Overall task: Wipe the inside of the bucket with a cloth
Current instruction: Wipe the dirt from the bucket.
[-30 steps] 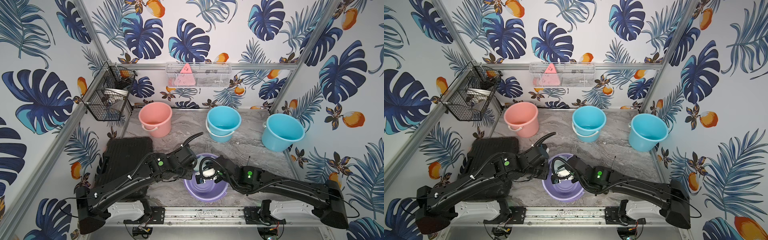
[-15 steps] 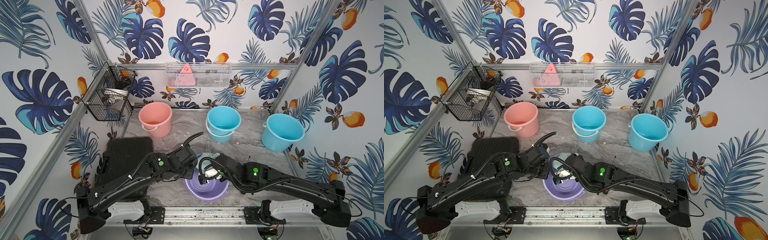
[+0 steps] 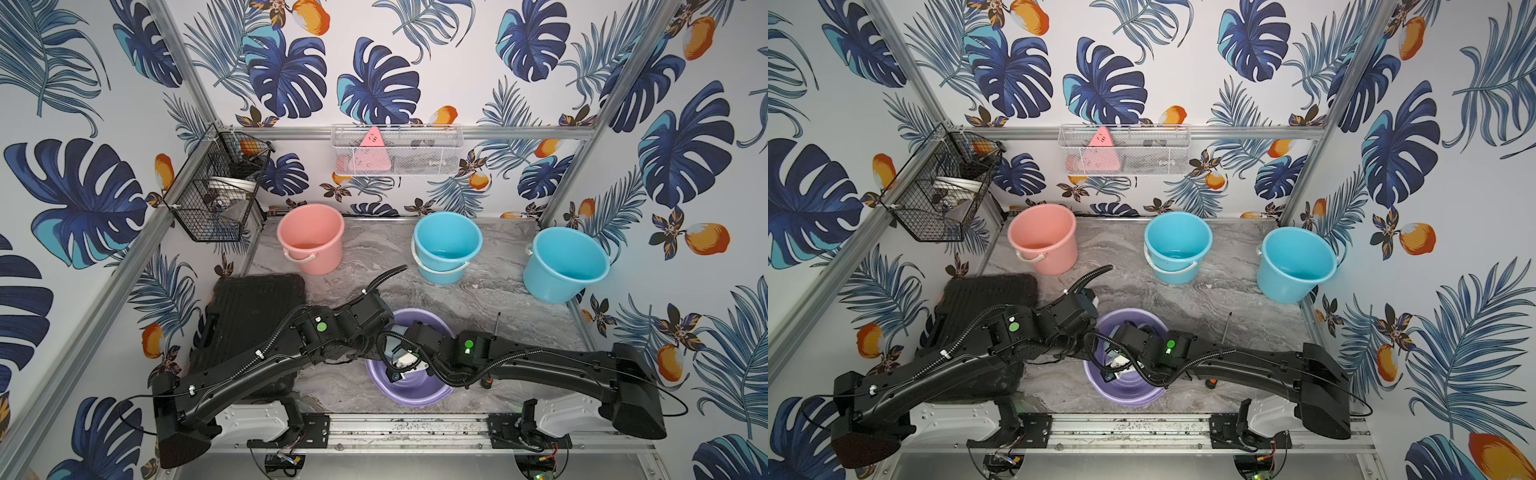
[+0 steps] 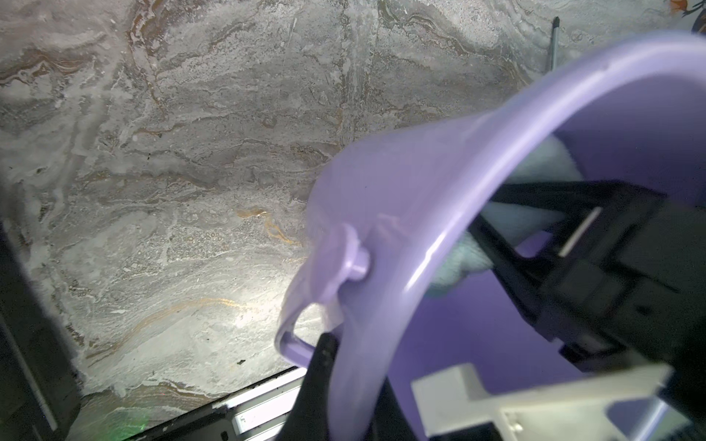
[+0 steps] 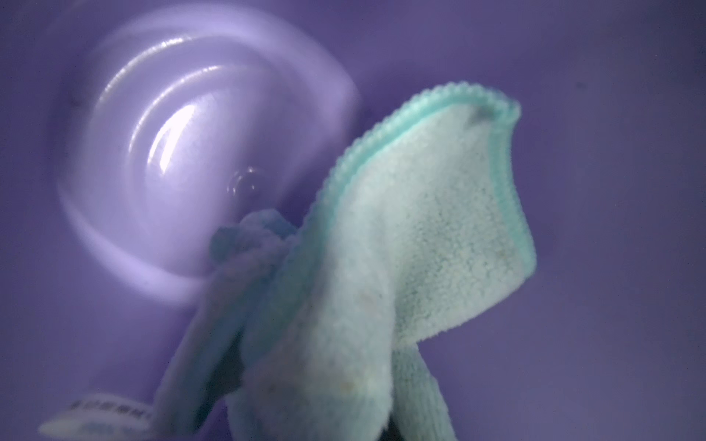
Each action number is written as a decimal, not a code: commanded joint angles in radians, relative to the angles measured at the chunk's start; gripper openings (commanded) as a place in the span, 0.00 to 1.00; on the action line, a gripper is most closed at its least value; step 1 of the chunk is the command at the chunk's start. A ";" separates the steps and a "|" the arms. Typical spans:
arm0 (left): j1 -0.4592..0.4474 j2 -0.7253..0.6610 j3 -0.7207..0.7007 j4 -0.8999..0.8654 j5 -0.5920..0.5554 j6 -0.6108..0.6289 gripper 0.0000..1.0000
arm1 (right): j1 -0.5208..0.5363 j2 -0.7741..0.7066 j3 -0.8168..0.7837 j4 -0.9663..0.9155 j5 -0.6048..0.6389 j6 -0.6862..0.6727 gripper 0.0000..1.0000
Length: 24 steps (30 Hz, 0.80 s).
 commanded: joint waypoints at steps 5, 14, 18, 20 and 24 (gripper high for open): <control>0.000 -0.002 0.014 0.026 0.001 -0.001 0.00 | -0.001 0.113 -0.050 0.071 -0.071 0.056 0.00; 0.000 -0.014 0.007 0.022 -0.006 -0.006 0.00 | -0.016 0.115 -0.054 0.055 -0.100 0.114 0.00; 0.000 -0.013 0.003 0.027 -0.009 -0.007 0.00 | -0.015 0.023 -0.026 -0.017 -0.120 0.125 0.00; 0.000 -0.013 0.001 0.030 -0.012 -0.007 0.00 | -0.015 -0.021 -0.007 -0.065 -0.119 0.127 0.00; 0.000 -0.017 -0.001 0.026 -0.018 -0.009 0.00 | -0.014 -0.111 0.038 -0.163 -0.147 0.148 0.00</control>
